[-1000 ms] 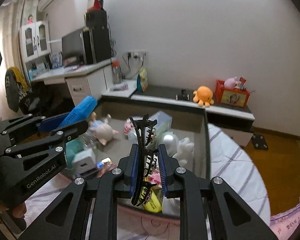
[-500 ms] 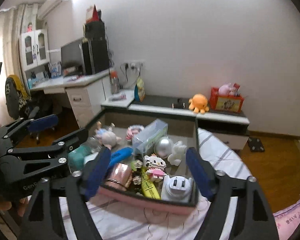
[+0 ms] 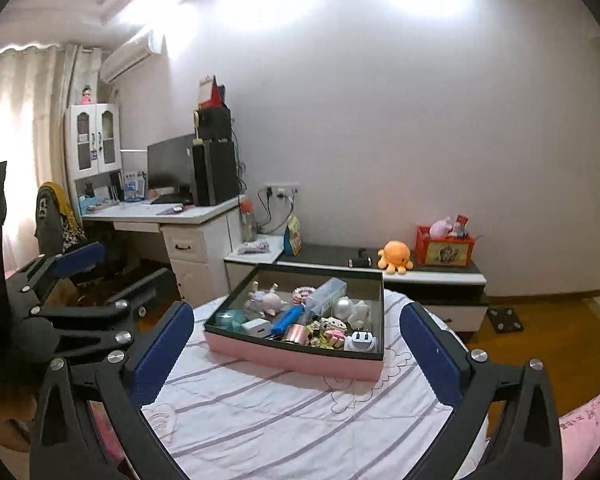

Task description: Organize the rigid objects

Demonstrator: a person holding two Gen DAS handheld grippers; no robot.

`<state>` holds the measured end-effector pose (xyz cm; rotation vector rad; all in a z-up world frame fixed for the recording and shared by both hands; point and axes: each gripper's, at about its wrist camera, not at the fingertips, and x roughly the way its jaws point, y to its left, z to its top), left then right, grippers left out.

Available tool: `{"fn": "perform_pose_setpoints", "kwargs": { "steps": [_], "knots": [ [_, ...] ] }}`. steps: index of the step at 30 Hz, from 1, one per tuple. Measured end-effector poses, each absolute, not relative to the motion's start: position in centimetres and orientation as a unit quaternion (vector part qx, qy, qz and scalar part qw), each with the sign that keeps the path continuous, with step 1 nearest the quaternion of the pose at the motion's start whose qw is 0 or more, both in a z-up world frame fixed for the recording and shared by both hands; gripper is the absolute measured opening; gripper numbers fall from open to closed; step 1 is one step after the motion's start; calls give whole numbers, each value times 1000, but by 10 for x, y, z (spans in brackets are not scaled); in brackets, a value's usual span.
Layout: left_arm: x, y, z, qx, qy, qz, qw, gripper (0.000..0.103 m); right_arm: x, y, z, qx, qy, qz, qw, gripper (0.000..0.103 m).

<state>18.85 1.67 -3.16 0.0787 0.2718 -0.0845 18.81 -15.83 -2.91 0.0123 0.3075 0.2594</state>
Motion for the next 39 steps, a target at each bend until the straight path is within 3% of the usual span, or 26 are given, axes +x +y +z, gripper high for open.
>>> {"fn": "perform_pose_setpoints", "kwargs": {
  "steps": [18,39],
  "knots": [
    [82,16,21,29,43,-19,998,103,91,-160,21,-13,56,100,993,103],
    [83,16,55,31,-2,-6,1000,103,87,-161,52,-17,22,97,995,103]
  ]
}}
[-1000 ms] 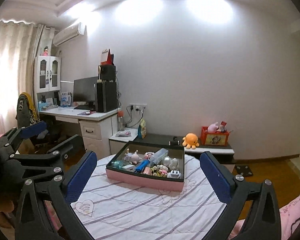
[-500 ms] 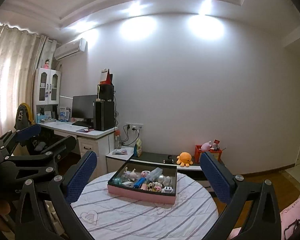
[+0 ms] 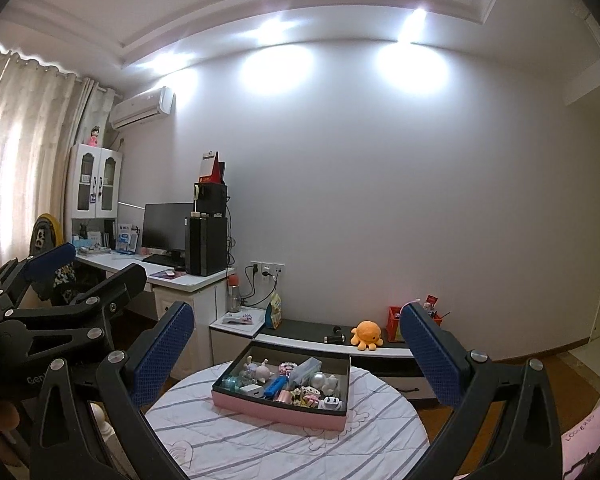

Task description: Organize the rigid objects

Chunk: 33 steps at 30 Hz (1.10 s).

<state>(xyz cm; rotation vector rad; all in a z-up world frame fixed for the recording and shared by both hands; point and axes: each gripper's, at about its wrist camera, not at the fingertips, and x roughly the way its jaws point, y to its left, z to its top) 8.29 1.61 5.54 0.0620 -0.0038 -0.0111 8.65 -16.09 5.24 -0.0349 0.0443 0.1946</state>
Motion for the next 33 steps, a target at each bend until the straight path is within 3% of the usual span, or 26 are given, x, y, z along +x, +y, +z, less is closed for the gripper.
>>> {"fn": "perform_pose_setpoints", "kwargs": {
  "steps": [33],
  "knots": [
    [90,18,52,35,-11,-1,999,103,95,-159,51,-15,45,97,994,103]
  ]
}}
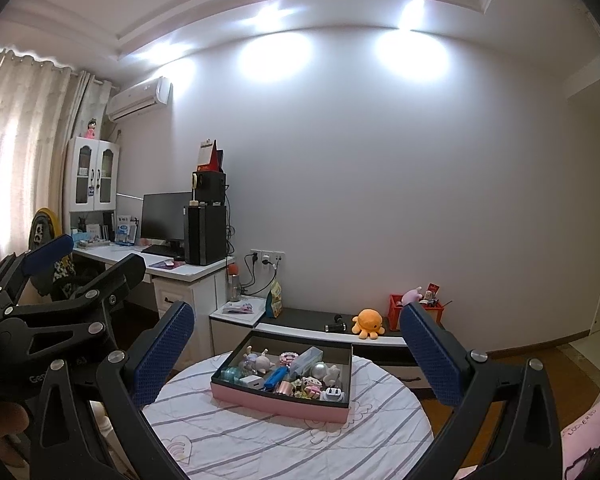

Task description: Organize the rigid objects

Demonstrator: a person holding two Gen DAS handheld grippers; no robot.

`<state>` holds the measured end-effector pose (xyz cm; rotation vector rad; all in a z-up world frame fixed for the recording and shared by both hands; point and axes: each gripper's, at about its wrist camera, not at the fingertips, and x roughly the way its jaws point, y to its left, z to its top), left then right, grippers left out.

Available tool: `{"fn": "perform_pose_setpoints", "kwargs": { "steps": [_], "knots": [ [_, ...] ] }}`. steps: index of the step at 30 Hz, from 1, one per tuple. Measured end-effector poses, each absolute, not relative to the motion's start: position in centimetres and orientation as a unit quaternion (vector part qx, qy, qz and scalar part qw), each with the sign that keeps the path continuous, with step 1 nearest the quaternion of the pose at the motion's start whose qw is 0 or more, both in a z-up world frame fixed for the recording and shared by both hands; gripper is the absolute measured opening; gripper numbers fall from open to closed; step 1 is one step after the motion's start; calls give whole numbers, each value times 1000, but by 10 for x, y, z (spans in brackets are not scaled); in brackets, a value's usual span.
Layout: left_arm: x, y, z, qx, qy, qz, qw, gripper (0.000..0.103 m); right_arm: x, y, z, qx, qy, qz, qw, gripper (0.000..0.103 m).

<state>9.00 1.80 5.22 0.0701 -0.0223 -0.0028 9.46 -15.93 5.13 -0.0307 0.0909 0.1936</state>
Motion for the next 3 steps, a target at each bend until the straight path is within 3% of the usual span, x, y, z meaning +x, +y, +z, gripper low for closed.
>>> {"fn": "perform_pose_setpoints", "kwargs": {
  "steps": [3],
  "knots": [
    [91,17,52,37,-7,0,999,103,95,-158,51,-17,46,96,994,103]
  ]
}}
